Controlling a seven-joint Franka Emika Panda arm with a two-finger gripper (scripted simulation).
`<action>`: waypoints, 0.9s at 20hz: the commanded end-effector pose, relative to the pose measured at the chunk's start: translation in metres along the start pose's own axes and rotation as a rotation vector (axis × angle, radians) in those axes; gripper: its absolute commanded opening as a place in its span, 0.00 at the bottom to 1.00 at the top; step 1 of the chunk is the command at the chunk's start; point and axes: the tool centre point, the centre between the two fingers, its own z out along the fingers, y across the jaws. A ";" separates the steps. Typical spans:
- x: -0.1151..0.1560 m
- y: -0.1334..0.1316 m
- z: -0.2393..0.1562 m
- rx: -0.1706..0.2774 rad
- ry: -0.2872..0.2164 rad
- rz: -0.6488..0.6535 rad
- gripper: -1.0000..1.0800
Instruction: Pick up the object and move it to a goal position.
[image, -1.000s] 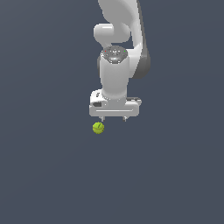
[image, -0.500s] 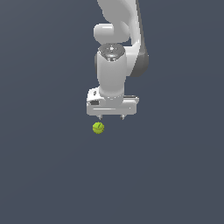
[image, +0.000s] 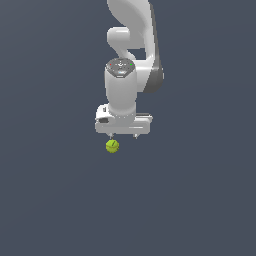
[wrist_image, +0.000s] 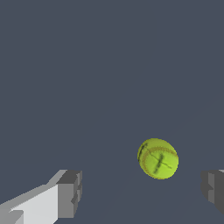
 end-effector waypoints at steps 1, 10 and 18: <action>-0.005 0.012 0.015 0.001 -0.005 0.029 0.96; -0.030 0.055 0.069 0.001 -0.021 0.136 0.96; -0.034 0.060 0.077 0.000 -0.024 0.150 0.96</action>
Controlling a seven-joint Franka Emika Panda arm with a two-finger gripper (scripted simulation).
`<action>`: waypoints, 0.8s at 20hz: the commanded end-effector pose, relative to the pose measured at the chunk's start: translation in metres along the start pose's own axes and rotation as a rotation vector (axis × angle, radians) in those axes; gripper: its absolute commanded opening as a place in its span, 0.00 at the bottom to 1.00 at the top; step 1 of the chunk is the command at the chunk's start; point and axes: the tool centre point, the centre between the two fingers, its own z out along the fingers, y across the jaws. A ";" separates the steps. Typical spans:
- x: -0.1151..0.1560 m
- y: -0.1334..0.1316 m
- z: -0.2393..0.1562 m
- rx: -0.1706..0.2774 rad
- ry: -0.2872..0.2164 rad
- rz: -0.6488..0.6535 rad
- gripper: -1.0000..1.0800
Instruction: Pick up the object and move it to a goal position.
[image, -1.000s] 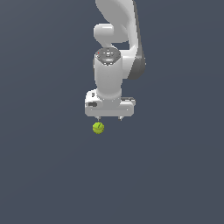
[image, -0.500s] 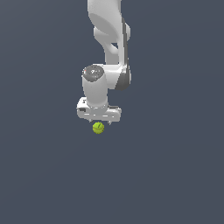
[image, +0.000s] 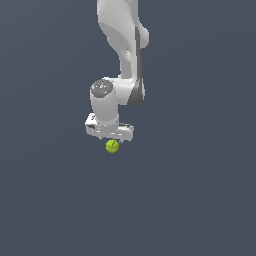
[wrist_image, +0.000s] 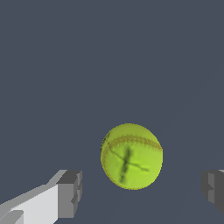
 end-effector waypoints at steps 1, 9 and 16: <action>0.000 0.000 0.003 0.000 0.000 0.000 0.96; -0.002 0.000 0.037 0.000 0.001 0.002 0.96; -0.001 0.001 0.051 0.000 0.001 0.003 0.96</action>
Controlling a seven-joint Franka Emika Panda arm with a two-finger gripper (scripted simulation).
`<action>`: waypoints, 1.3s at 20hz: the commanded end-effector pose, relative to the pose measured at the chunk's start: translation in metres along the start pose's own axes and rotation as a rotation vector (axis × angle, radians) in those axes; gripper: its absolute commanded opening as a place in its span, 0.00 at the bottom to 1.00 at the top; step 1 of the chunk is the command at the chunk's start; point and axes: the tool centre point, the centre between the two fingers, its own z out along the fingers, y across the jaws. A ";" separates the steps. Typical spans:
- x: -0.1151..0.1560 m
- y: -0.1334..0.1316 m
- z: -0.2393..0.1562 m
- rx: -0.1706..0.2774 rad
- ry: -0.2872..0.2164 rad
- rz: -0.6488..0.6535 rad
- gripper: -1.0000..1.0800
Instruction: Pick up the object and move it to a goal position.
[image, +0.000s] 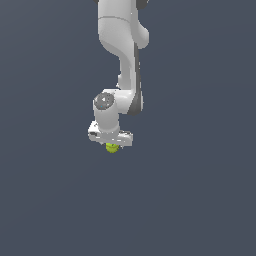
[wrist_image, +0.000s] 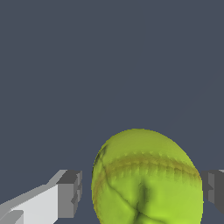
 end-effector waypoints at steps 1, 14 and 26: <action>0.001 0.000 0.001 0.000 0.001 0.000 0.00; 0.000 0.001 -0.002 0.000 0.002 0.000 0.00; -0.011 0.031 -0.054 0.001 0.002 0.000 0.00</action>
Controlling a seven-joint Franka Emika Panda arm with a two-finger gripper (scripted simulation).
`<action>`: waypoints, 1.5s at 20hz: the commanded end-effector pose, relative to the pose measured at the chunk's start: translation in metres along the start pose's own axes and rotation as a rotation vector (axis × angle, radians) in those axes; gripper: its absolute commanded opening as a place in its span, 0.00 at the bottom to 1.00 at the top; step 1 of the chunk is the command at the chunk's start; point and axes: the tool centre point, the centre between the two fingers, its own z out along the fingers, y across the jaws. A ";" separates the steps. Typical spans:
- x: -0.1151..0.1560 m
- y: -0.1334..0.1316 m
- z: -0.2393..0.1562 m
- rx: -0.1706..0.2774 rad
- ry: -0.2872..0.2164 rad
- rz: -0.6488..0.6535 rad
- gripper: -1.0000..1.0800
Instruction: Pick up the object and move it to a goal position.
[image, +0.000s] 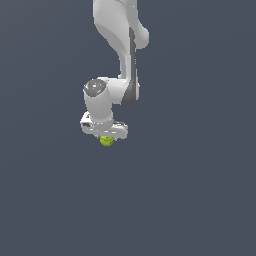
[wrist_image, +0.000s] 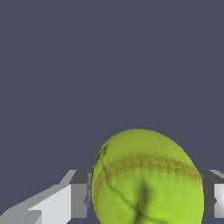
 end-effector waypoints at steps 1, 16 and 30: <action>-0.003 0.010 -0.019 0.000 0.003 0.001 0.00; -0.031 0.097 -0.170 0.002 0.002 0.001 0.00; -0.044 0.150 -0.262 0.000 0.002 0.001 0.00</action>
